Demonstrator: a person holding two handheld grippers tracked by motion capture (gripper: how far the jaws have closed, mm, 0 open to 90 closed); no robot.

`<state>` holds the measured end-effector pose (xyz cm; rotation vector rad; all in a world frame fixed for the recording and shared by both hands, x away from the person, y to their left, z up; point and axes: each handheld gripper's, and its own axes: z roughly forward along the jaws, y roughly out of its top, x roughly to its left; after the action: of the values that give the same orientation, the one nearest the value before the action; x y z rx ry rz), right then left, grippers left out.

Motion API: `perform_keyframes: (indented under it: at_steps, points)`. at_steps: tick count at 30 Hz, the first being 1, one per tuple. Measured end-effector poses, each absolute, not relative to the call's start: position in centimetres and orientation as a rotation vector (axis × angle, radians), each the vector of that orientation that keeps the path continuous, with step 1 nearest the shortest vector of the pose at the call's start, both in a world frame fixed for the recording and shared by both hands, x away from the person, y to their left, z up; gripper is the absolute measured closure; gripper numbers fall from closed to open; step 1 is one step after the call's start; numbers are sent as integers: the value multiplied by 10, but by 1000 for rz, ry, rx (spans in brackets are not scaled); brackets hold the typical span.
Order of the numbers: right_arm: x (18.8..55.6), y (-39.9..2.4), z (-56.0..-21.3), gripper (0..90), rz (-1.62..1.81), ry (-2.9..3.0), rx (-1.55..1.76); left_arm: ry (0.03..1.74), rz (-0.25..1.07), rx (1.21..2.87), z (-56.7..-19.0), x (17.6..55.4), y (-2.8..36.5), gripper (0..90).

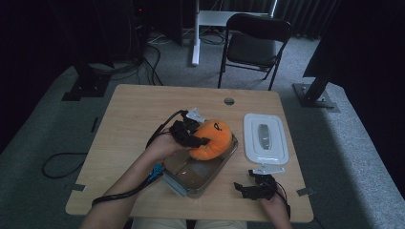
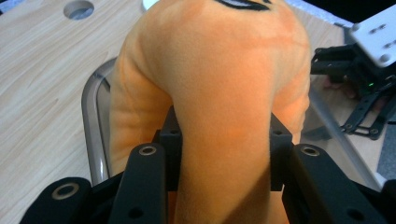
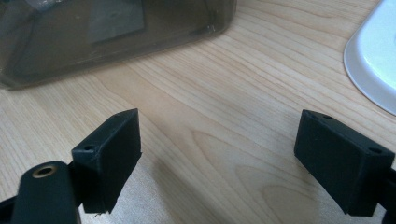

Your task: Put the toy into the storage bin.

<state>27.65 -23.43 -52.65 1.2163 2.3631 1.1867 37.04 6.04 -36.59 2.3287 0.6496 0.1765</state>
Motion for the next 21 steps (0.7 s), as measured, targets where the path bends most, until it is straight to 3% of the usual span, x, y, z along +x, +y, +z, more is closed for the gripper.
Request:
perform_keyframes:
  at_steps: [21]
  points:
    - [276, -235, -526, 143, 1204, 2365, 1227, 683, 168, 2477, -395, 385, 49, 575]
